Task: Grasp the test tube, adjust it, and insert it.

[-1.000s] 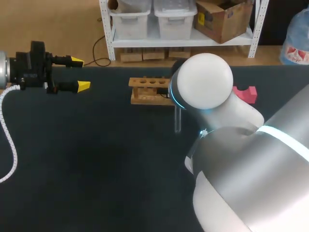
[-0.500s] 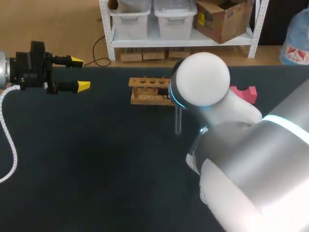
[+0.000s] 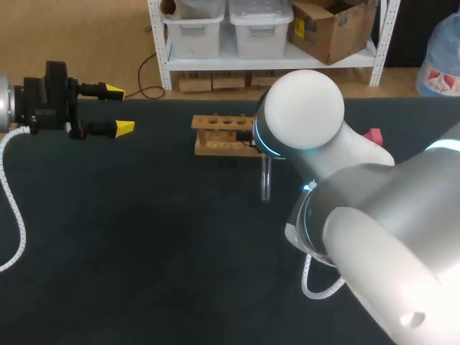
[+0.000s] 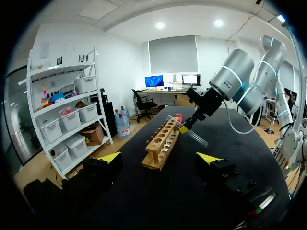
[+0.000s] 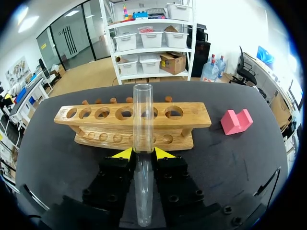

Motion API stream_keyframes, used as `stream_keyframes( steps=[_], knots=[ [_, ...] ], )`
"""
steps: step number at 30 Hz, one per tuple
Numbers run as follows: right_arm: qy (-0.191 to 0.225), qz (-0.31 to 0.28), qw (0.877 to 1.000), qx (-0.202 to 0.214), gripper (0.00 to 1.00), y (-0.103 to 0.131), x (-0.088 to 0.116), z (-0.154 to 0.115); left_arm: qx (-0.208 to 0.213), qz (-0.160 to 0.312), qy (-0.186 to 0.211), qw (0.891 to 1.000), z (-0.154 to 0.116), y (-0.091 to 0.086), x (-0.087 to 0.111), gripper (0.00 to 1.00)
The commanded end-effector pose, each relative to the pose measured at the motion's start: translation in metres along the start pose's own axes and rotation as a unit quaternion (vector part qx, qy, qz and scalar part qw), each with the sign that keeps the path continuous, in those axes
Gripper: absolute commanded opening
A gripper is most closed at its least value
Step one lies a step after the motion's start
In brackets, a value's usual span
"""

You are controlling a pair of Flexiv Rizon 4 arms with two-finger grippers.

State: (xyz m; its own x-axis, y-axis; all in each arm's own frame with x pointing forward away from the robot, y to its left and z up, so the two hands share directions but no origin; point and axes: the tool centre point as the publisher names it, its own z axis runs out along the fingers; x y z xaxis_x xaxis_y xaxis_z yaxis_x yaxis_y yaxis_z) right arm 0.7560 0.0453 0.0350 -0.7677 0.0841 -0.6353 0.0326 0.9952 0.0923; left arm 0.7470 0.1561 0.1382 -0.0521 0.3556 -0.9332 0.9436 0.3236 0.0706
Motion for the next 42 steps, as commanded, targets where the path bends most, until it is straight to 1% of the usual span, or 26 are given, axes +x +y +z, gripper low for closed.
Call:
stream_keyframes(
  steps=[1,12,18,23,27,30,35,42],
  knots=[
    [0.012,-0.001,1.0,-0.002,0.0,0.0,-0.002,0.002,-0.002,0.002,-0.003,1.0,-0.001,-0.001,0.002,1.0],
    [0.02,-0.003,1.0,-0.004,0.0,-0.001,0.001,0.003,-0.002,0.002,-0.003,1.0,-0.001,-0.001,0.002,1.0],
    [0.003,0.004,1.0,-0.003,0.0,0.0,-0.003,-0.011,-0.002,0.002,-0.003,1.0,-0.001,-0.001,0.002,1.0],
    [-0.03,0.01,0.999,-0.006,0.0,-0.001,-0.013,-0.031,-0.002,0.002,-0.003,1.0,-0.001,-0.001,0.002,1.0],
    [-0.073,0.014,0.997,-0.009,0.0,-0.002,-0.029,-0.044,-0.002,0.002,-0.003,1.0,-0.001,-0.001,0.002,1.0],
    [-0.113,0.013,0.993,-0.014,0.0,-0.002,-0.043,-0.048,-0.002,0.002,-0.003,1.0,-0.001,-0.001,0.002,1.0],
    [-0.163,0.005,0.986,-0.03,0.0,0.0,-0.065,-0.055,-0.002,0.002,-0.003,1.0,-0.001,-0.001,0.002,1.0],
    [-0.206,-0.003,0.977,-0.056,0.0,0.004,-0.093,-0.068,-0.002,0.002,-0.003,1.0,-0.001,-0.001,0.002,1.0]
  ],
)
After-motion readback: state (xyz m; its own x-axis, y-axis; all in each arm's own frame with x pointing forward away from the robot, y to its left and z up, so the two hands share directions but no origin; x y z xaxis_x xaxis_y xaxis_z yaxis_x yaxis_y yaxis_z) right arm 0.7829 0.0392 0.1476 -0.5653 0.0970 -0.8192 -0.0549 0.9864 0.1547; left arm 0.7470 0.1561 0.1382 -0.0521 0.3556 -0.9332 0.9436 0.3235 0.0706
